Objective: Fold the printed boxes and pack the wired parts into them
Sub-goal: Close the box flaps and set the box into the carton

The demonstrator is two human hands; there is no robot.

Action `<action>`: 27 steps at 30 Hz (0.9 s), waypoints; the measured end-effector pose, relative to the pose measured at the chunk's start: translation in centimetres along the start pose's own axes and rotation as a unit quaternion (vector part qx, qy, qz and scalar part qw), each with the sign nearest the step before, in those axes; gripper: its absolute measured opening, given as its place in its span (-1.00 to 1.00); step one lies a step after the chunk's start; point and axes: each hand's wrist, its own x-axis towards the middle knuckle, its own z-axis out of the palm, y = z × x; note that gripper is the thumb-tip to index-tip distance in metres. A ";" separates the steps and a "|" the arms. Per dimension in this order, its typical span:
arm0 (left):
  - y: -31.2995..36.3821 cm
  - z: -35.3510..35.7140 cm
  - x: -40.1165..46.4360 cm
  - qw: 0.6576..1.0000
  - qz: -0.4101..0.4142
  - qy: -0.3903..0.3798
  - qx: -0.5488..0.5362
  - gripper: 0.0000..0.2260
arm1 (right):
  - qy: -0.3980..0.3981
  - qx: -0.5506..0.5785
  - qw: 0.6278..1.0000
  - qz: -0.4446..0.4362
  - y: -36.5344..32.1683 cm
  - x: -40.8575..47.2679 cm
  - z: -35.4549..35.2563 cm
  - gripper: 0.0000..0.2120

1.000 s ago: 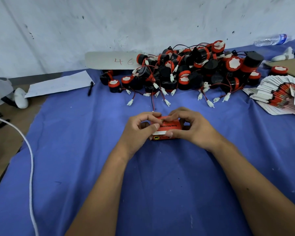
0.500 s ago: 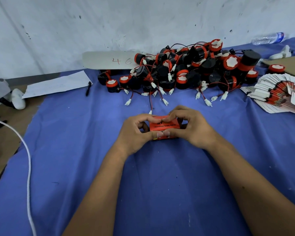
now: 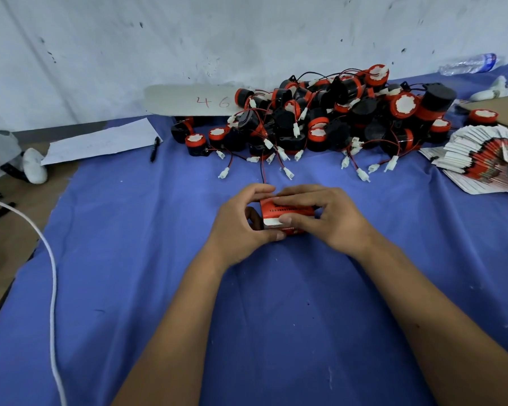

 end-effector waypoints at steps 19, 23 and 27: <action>0.4 0.3 -0.2 1.000 0.009 0.003 -0.004 -0.30 | 0.054 -0.030 0.998 0.020 -1.0 -0.1 0.8 -0.75; 0.4 0.3 -0.2 1.000 0.005 0.001 -0.007 -0.30 | 0.053 -0.026 0.998 0.030 -1.2 -0.3 0.9 -0.73; 0.4 0.2 -0.2 1.000 0.002 -0.001 -0.011 -0.36 | 0.043 0.037 0.997 0.061 -1.3 -0.3 0.8 -0.75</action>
